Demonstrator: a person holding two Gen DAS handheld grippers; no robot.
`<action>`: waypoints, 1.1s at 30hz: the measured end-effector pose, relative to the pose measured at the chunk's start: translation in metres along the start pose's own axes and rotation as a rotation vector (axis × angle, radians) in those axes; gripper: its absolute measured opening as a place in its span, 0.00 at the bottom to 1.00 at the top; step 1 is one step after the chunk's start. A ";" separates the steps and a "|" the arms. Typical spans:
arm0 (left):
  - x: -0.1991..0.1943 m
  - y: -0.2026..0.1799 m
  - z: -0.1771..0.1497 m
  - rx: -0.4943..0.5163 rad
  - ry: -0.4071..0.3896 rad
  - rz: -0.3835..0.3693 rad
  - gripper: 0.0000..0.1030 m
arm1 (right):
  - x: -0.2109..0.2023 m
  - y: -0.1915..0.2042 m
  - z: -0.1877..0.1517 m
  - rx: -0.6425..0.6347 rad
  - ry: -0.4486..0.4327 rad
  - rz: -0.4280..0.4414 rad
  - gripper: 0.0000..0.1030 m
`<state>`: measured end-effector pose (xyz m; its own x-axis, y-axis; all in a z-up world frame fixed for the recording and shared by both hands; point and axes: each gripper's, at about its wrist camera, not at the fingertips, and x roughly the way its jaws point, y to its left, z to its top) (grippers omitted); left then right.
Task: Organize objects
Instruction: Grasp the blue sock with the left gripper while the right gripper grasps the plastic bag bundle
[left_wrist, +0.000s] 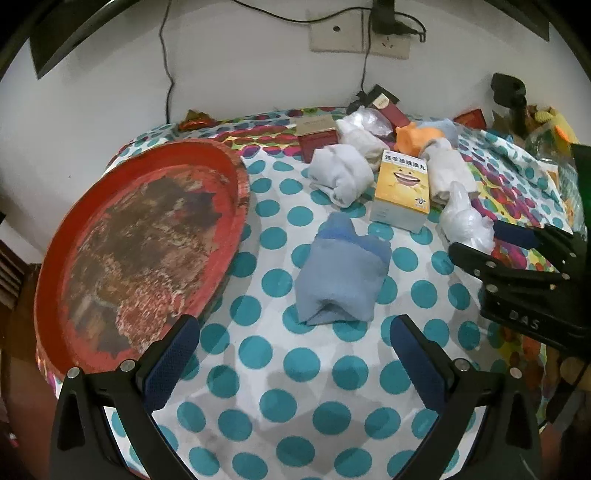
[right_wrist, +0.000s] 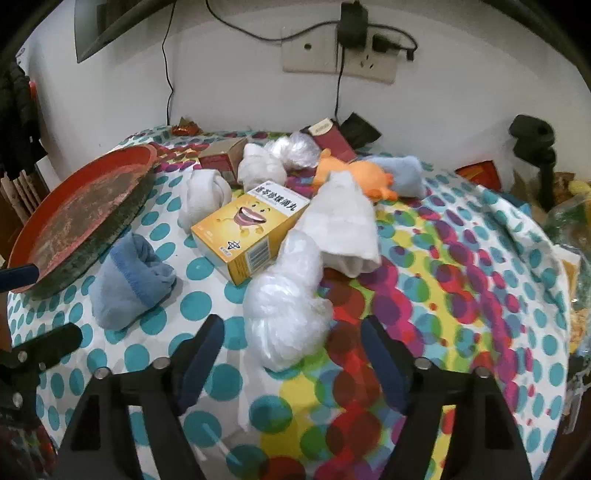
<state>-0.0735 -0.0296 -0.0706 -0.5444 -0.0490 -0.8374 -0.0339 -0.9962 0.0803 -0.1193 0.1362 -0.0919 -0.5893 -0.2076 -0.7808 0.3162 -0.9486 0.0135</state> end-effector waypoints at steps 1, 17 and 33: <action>0.001 -0.002 0.001 0.007 -0.001 -0.001 1.00 | 0.004 0.000 0.001 -0.002 0.006 -0.001 0.65; 0.031 -0.028 0.028 0.119 -0.013 0.019 1.00 | 0.009 -0.018 -0.002 0.031 0.023 0.086 0.33; 0.047 -0.035 0.029 0.109 0.032 -0.022 0.39 | 0.004 -0.027 -0.008 0.062 0.010 0.101 0.33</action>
<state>-0.1220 0.0050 -0.0969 -0.5154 -0.0308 -0.8564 -0.1374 -0.9834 0.1181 -0.1240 0.1626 -0.1005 -0.5488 -0.3010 -0.7799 0.3272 -0.9359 0.1309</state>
